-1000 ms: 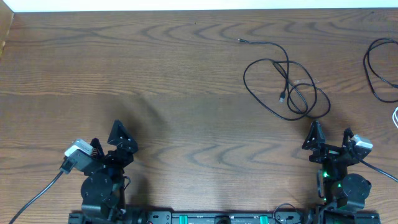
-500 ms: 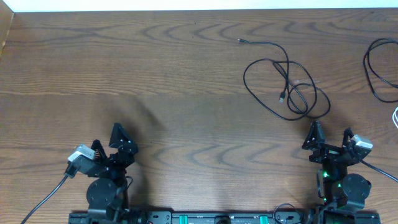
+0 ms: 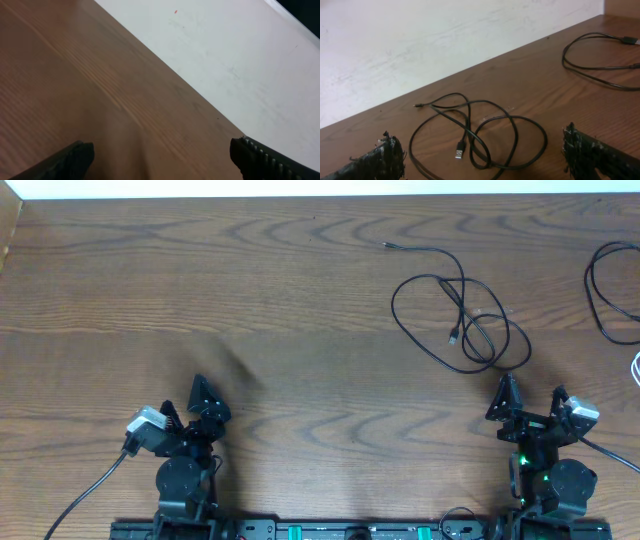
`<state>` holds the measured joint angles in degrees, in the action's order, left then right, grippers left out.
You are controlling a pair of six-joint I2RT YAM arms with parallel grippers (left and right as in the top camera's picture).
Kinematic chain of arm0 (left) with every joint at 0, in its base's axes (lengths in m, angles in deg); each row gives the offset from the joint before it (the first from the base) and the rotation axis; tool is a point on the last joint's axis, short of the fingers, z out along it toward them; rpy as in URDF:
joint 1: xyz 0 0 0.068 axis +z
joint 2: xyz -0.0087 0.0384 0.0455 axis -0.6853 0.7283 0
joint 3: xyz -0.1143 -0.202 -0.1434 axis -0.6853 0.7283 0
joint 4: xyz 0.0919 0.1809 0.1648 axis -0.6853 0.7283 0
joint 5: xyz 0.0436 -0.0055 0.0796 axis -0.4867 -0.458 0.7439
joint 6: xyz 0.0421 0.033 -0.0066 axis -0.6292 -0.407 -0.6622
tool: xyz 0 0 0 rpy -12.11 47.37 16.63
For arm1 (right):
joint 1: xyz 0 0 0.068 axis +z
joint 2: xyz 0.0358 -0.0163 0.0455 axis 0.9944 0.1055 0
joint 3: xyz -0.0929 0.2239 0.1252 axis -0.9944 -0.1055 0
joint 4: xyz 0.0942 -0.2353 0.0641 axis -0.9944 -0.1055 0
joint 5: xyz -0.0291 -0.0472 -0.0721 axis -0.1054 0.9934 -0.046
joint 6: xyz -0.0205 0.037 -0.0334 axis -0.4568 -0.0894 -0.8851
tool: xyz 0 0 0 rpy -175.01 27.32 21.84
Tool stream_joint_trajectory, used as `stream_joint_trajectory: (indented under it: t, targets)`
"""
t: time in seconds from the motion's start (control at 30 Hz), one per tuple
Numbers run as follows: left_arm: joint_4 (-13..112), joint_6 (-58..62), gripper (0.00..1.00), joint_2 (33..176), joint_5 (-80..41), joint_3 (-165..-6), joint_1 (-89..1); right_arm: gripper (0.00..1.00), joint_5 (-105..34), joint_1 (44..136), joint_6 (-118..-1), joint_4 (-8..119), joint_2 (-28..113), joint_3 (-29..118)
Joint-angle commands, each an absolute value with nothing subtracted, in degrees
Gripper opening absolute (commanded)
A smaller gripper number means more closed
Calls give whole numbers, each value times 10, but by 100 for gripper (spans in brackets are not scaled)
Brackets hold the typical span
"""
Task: Untangle cables
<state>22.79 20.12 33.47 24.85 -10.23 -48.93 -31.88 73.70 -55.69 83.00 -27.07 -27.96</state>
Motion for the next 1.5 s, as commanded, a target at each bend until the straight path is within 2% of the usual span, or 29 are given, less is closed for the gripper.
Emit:
stream_joint_trajectory:
  t: [0.0,0.33,0.73,1.23,1.47]
  targets:
    - [214,204,94,330,272,-85,-487,99,-316,742,-551,830,-271,-283]
    - [172,167,94,330,280,-61,-487,99,-316,742,-551,830,-271,-283]
    - [182,-2,94,330,172,-61,-481,99,-316,742,-551,830,-271,-283]
    - [185,-19,94,330,161,-61,-480,99,-316,742,-551,830,-271,-283]
    - [191,-140,94,330,98,-61,-480,99,-316,742,-551,830,-271,-283]
